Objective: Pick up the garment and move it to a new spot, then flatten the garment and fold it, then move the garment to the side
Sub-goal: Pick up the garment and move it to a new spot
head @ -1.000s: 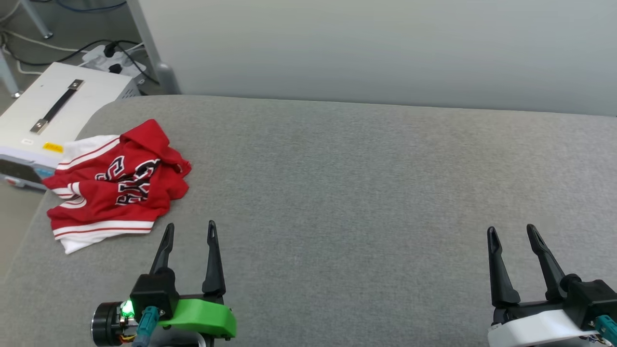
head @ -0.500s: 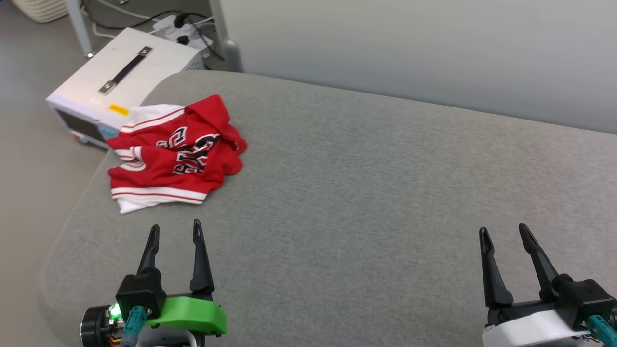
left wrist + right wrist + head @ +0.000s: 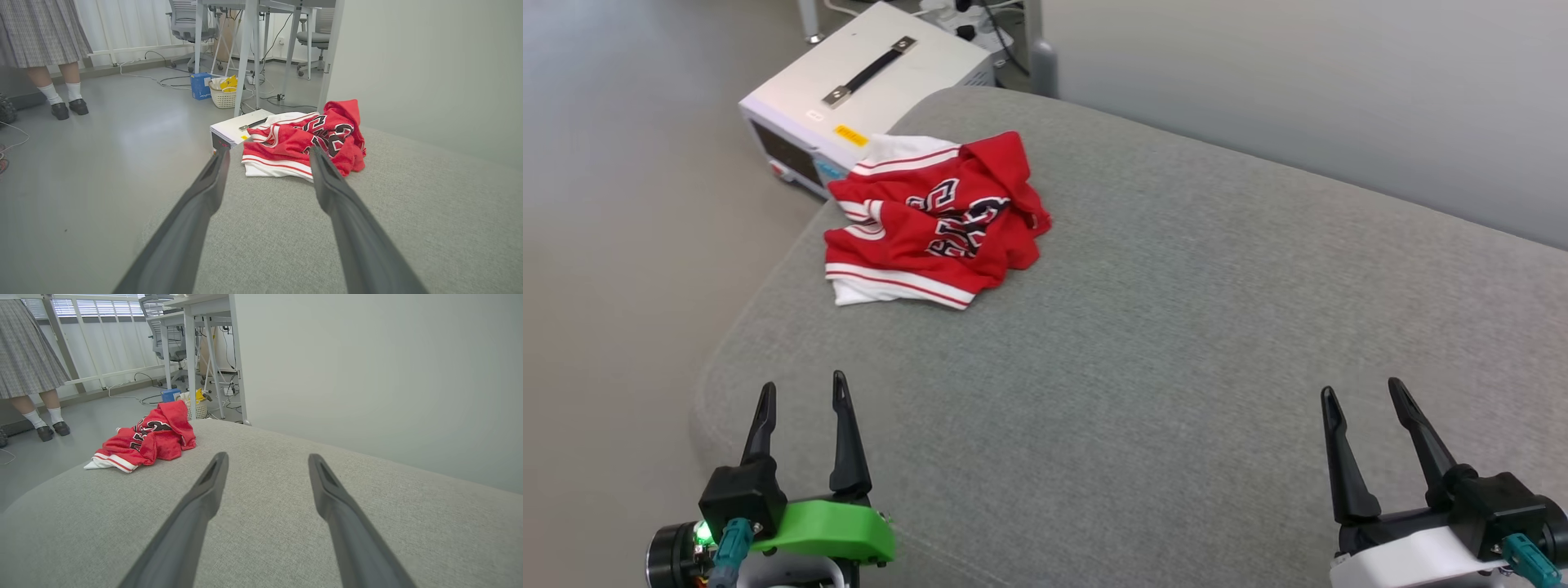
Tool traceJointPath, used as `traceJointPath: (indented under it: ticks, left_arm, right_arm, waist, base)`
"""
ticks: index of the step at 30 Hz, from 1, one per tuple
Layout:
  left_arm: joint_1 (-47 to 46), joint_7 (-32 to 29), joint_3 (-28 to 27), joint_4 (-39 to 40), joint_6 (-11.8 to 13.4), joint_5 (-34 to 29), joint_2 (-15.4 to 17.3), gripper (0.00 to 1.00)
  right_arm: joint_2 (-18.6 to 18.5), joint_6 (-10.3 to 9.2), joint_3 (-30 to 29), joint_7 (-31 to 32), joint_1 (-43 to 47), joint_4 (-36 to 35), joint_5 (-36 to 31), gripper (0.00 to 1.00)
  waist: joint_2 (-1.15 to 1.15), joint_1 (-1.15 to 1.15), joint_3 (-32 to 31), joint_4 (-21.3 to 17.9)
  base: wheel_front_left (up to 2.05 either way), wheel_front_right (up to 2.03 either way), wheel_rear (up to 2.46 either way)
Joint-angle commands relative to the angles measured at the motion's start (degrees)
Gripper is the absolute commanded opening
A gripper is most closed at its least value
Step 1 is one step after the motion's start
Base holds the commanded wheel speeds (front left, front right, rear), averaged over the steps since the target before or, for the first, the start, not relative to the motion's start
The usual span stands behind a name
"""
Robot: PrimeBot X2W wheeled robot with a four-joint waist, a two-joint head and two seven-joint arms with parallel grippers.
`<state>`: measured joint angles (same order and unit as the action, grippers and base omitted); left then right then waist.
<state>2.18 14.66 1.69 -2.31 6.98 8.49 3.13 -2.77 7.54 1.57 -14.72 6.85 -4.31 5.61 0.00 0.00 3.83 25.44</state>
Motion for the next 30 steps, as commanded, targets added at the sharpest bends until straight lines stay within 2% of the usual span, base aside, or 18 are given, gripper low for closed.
traceJointPath:
  ticks: [1,11,16,20,21,23,30]
  left_arm:
    - [-0.18,0.34,-0.11,0.15,0.27,0.15,-0.25,1.0]
    - [0.34,0.34,-0.46,0.27,0.74,1.09,-0.25,1.0]
    - [-0.08,0.34,-1.1,0.24,0.17,2.08,-0.25,1.0]
    - [-3.15,0.34,-3.33,-0.31,-3.0,2.98,-0.25,1.0]
    - [-7.63,0.34,-6.57,-1.52,-6.69,2.29,0.34,1.0]
    - [-11.17,0.34,-8.79,-2.25,-8.9,1.44,1.31,1.0]
    - [-25.07,0.34,-15.07,-6.52,-13.35,1.5,6.93,1.0]
  right_arm:
    - [-0.1,-0.05,0.05,-0.28,-0.67,-0.27,-0.3,1.0]
    - [-0.1,-0.05,0.28,-0.28,-0.83,-0.26,-0.93,1.0]
    - [-0.1,-0.05,0.89,-0.28,-1.22,-0.28,-1.01,1.0]
    - [-0.1,-0.05,1.29,-0.28,-2.09,-0.45,-1.62,1.0]
    - [-0.1,-0.05,1.58,-0.28,-3.13,-0.78,-2.75,1.0]
    - [-0.1,-0.05,1.7,-0.28,-3.97,-1.11,-3.49,1.0]
    - [-0.1,-0.05,1.63,-0.28,-7.2,-2.99,-5.64,1.0]
  waist:
    - [0.0,0.0,0.35,2.71]
    - [0.0,0.0,1.03,5.59]
    - [0.0,0.0,1.59,4.78]
    - [0.0,0.0,2.91,3.24]
    - [0.0,0.0,4.72,1.22]
    - [0.0,0.0,6.12,-0.37]
    - [0.0,0.0,11.94,-5.59]
  base:
    - [0.0,0.0,0.0]
    - [0.0,0.0,0.0]
    - [0.0,0.0,0.0]
    - [0.0,0.0,0.0]
    - [0.0,0.0,0.0]
    - [0.0,0.0,0.0]
    - [0.0,0.0,0.0]
